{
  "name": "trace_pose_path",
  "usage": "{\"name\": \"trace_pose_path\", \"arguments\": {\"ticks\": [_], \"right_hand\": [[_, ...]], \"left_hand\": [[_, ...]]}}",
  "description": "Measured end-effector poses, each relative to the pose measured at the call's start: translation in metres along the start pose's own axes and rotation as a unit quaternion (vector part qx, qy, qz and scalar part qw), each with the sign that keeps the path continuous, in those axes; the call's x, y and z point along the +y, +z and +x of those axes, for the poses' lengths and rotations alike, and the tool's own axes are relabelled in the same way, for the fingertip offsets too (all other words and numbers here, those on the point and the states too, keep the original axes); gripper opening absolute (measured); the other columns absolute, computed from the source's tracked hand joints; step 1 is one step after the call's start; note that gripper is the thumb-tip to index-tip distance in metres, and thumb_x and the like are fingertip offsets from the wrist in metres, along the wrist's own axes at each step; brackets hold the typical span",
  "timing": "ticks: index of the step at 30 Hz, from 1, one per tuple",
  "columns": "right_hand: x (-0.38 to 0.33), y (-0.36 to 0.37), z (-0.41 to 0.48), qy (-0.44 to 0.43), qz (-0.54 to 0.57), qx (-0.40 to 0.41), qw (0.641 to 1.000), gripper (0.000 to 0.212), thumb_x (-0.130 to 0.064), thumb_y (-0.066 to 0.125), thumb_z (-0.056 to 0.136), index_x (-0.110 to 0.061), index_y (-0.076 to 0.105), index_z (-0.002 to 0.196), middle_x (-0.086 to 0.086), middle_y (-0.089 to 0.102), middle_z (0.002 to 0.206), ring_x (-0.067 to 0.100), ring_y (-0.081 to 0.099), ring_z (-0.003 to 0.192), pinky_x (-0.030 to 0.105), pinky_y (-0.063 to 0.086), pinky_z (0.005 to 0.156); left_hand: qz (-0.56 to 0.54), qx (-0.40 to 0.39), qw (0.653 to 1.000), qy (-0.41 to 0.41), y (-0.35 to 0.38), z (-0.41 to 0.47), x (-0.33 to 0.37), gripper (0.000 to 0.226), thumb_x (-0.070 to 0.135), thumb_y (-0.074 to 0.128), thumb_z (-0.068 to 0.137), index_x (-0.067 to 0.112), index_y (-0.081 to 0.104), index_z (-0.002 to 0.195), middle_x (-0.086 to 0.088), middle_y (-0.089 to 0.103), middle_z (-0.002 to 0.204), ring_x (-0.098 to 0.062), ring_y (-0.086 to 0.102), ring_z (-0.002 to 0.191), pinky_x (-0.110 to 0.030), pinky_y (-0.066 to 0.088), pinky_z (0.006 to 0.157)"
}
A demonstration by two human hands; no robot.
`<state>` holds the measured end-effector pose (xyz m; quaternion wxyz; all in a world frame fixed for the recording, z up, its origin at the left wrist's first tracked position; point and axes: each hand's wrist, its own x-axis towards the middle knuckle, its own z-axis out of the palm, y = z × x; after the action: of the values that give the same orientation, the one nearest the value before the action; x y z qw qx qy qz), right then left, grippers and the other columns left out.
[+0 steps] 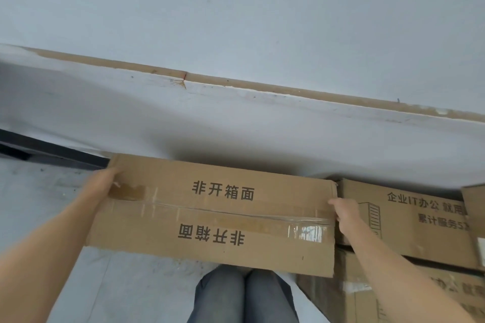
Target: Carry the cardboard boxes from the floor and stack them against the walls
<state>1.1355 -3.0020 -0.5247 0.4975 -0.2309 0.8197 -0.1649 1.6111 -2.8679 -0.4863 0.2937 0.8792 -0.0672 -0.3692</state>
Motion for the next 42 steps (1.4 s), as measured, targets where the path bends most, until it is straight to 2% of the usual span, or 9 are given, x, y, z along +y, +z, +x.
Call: {"name": "trace_pose_path", "arguments": {"ticks": [3, 8, 11, 15, 17, 21, 26, 32, 42], "right_hand": [[-0.003, -0.009, 0.019, -0.007, 0.008, 0.012, 1.0, 0.041, -0.003, 0.058, 0.086, 0.007, 0.049, 0.125, 0.022, 0.053, 0.126, 0.032, 0.051, 0.108, 0.035, 0.04, 0.093], [-0.016, -0.035, 0.042, -0.036, 0.012, -0.032, 0.999, 0.042, -0.012, 0.056, 0.089, 0.001, 0.05, 0.129, 0.017, 0.052, 0.131, 0.03, 0.049, 0.12, 0.039, 0.039, 0.104], [-0.015, -0.03, 0.039, -0.083, -0.108, -0.105, 0.985, 0.057, -0.019, 0.055, 0.091, -0.011, 0.034, 0.143, 0.008, 0.037, 0.146, 0.026, 0.036, 0.133, 0.04, 0.029, 0.109], [0.015, -0.009, 0.029, -0.118, -0.426, -0.081, 0.893, 0.075, -0.029, 0.056, 0.089, -0.015, 0.014, 0.149, 0.01, 0.0, 0.157, 0.03, 0.005, 0.144, 0.043, 0.016, 0.115], [0.023, -0.003, 0.017, -0.121, -0.487, -0.083, 0.861, 0.078, -0.027, 0.054, 0.088, -0.014, 0.007, 0.15, 0.011, -0.01, 0.156, 0.03, -0.006, 0.144, 0.043, 0.012, 0.116], [0.022, -0.007, -0.024, -0.11, -0.444, -0.11, 0.882, 0.07, -0.025, 0.051, 0.089, -0.014, 0.017, 0.149, 0.011, 0.007, 0.157, 0.03, 0.006, 0.144, 0.042, 0.018, 0.114], [0.011, -0.032, -0.086, -0.119, -0.36, -0.128, 0.916, 0.054, -0.018, 0.054, 0.089, -0.009, 0.039, 0.139, 0.011, 0.043, 0.141, 0.028, 0.042, 0.129, 0.038, 0.037, 0.105], [-0.007, -0.069, -0.159, -0.117, -0.278, -0.121, 0.946, 0.04, -0.006, 0.049, 0.091, -0.004, 0.047, 0.131, 0.016, 0.05, 0.133, 0.029, 0.047, 0.123, 0.038, 0.037, 0.101], [0.001, -0.141, -0.233, -0.188, -0.196, -0.113, 0.956, 0.039, -0.021, 0.055, 0.092, -0.014, 0.048, 0.13, 0.002, 0.047, 0.137, 0.016, 0.044, 0.126, 0.029, 0.035, 0.103]], "left_hand": [[-0.029, -0.013, 0.999, 0.013, 0.02, 0.012, 0.008, 0.024, 0.017, 0.056, 0.09, 0.006, 0.057, 0.069, -0.014, 0.065, 0.071, -0.026, 0.049, 0.064, -0.032, 0.038, 0.063], [-0.065, -0.033, 0.996, 0.05, 0.068, 0.022, 0.003, 0.021, 0.014, 0.054, 0.092, 0.003, 0.063, 0.108, -0.016, 0.058, 0.113, -0.027, 0.052, 0.084, -0.033, 0.041, 0.077], [0.16, -0.061, 0.98, 0.1, 0.081, 0.027, -0.007, 0.048, 0.018, 0.053, 0.094, 0.001, 0.042, 0.138, -0.014, 0.037, 0.143, -0.032, 0.04, 0.125, -0.038, 0.032, 0.103], [0.483, -0.113, 0.862, 0.106, 0.081, 0.021, -0.012, 0.079, 0.042, 0.051, 0.092, 0.018, 0.004, 0.151, -0.02, -0.004, 0.156, -0.036, -0.001, 0.144, -0.041, 0.008, 0.116], [0.519, -0.13, 0.839, 0.102, 0.078, 0.011, -0.011, 0.076, 0.045, 0.049, 0.092, 0.025, 0.005, 0.151, -0.019, -0.009, 0.156, -0.035, -0.008, 0.144, -0.044, 0.009, 0.116], [0.542, -0.168, 0.814, 0.126, 0.072, -0.014, -0.015, 0.059, 0.045, 0.047, 0.093, 0.026, 0.029, 0.146, -0.016, 0.01, 0.155, -0.037, 0.005, 0.143, -0.046, 0.014, 0.117], [0.419, -0.195, 0.878, 0.124, 0.063, -0.081, -0.009, 0.048, 0.022, 0.048, 0.096, 0.013, 0.038, 0.142, -0.015, 0.039, 0.146, -0.033, 0.034, 0.135, -0.038, 0.027, 0.109], [0.219, -0.152, 0.961, 0.073, 0.037, -0.143, 0.013, 0.043, 0.017, 0.049, 0.096, 0.0, 0.045, 0.135, -0.019, 0.046, 0.139, -0.035, 0.043, 0.127, -0.04, 0.034, 0.103], [0.079, -0.182, 0.961, 0.194, 0.043, -0.261, 0.064, 0.03, 0.014, 0.047, 0.095, 0.005, 0.056, 0.123, -0.013, 0.061, 0.117, -0.025, 0.057, 0.104, -0.036, 0.041, 0.09]]}}
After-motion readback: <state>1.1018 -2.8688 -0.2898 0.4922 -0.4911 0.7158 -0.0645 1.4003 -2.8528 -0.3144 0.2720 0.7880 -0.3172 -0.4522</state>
